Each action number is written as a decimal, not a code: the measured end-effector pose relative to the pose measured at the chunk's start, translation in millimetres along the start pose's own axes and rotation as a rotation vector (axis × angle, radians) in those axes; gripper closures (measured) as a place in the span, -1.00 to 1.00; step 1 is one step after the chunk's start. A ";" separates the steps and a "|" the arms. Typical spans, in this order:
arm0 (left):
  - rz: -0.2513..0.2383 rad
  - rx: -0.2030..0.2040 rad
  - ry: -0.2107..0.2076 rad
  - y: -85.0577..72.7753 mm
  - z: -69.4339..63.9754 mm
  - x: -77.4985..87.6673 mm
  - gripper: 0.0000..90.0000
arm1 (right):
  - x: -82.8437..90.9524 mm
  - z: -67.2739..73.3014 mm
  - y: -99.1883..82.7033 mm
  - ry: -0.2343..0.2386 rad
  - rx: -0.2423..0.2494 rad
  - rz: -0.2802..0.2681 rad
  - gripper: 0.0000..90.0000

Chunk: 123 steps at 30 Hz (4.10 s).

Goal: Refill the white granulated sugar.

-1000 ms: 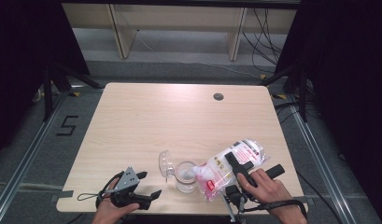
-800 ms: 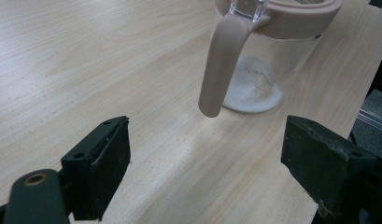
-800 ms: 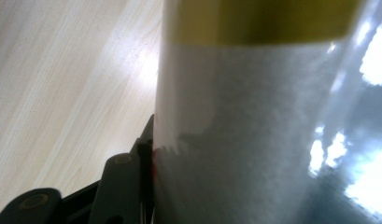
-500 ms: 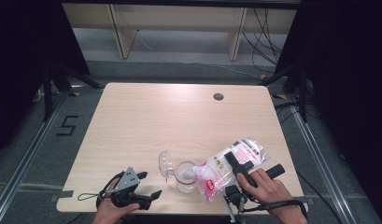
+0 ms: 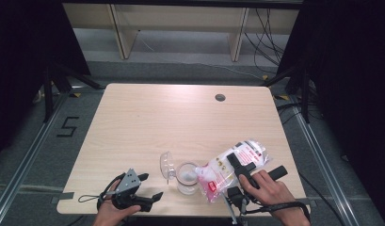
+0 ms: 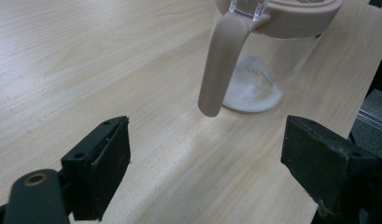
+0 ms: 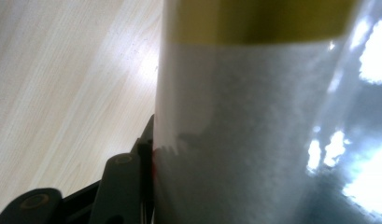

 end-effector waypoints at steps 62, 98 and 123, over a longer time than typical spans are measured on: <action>-0.005 0.006 -0.001 0.3 -0.8 -0.2 -0.66 | 1.2 1.5 1.8 -0.002 0.016 0.022 0.22; 0.000 -0.001 0.002 0.3 -0.2 0.2 -0.66 | 1.3 0.6 2.1 0.006 0.007 -0.002 0.23; 0.005 -0.011 -0.005 0.5 -0.2 0.2 -0.66 | 2.3 -1.1 0.7 0.006 0.004 -0.009 0.24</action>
Point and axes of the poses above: each handheld gripper's, and its own axes: x roughly backward along the jaws, y roughly out of its top, z roughly to its left, the point moved 2 cm from there along -x, roughly forward along the jaws, and after that the axes turned 8 degrees about -x, right-handed, at the moved point
